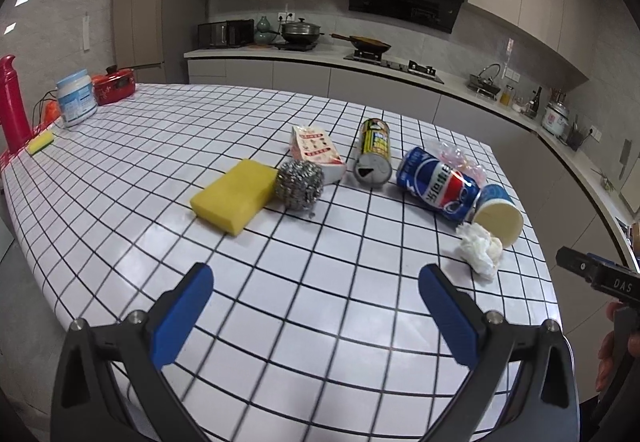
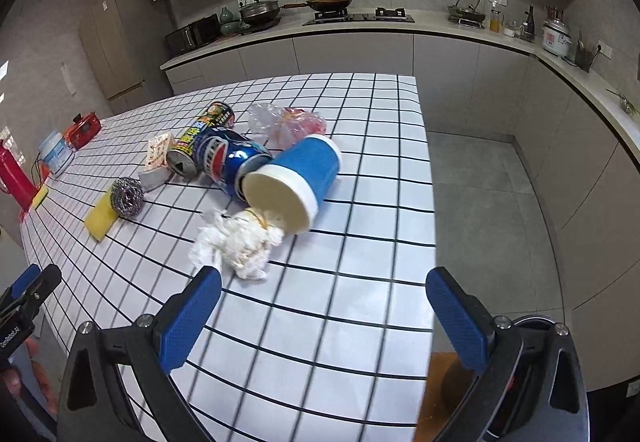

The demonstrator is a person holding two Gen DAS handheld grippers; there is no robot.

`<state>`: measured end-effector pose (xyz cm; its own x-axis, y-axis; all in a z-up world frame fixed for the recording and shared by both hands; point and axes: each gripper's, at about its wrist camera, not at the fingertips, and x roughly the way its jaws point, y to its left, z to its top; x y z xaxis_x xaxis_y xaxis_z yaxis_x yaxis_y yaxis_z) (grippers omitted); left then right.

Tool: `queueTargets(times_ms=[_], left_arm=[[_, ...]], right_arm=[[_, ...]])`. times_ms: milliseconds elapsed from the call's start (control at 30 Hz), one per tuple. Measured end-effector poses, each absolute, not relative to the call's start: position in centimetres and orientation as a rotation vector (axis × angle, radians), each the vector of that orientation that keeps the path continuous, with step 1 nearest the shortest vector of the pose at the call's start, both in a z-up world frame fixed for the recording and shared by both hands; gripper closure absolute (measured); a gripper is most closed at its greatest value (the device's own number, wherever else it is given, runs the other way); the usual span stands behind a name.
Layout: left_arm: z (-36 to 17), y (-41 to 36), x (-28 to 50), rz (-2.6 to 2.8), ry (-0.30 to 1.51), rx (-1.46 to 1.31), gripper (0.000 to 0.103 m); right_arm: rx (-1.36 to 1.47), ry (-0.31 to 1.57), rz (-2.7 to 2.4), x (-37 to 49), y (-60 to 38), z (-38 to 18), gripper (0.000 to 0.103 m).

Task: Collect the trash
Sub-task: 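Move both tools back toward the remaining items on the island, then grasp the white tissues with the right tool while the left tool grasps the yellow sponge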

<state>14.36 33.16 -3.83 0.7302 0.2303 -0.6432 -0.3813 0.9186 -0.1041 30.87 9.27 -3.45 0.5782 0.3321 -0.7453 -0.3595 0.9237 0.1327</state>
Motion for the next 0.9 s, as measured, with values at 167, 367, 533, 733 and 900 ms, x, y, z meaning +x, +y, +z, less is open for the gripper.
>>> queueTargets(times_ms=[167,367,533,733,900], left_arm=[[-3.9,36.1,15.3,0.311,0.677,-0.213,0.000],[-5.5,39.4,17.3,0.265,0.717,-0.150,0.000],[-6.4,41.3,19.3,0.227,0.737,-0.123,0.001],[-7.5,43.9,21.6,0.201,0.757,-0.152,0.001],[-8.9,45.3,23.4,0.194,0.794,-0.138,0.003]], right_arm=[[-0.011,0.849,0.383,30.9,11.5,-2.9,0.000],[0.024,0.839,0.333,31.0,13.2,-3.3,0.000],[0.027,0.859,0.309,31.3,15.0,-4.4,0.002],[0.015,0.878,0.303,32.0,17.2,-5.2,0.008],[0.025,0.894,0.286,33.1,18.2,-6.4,0.009]])
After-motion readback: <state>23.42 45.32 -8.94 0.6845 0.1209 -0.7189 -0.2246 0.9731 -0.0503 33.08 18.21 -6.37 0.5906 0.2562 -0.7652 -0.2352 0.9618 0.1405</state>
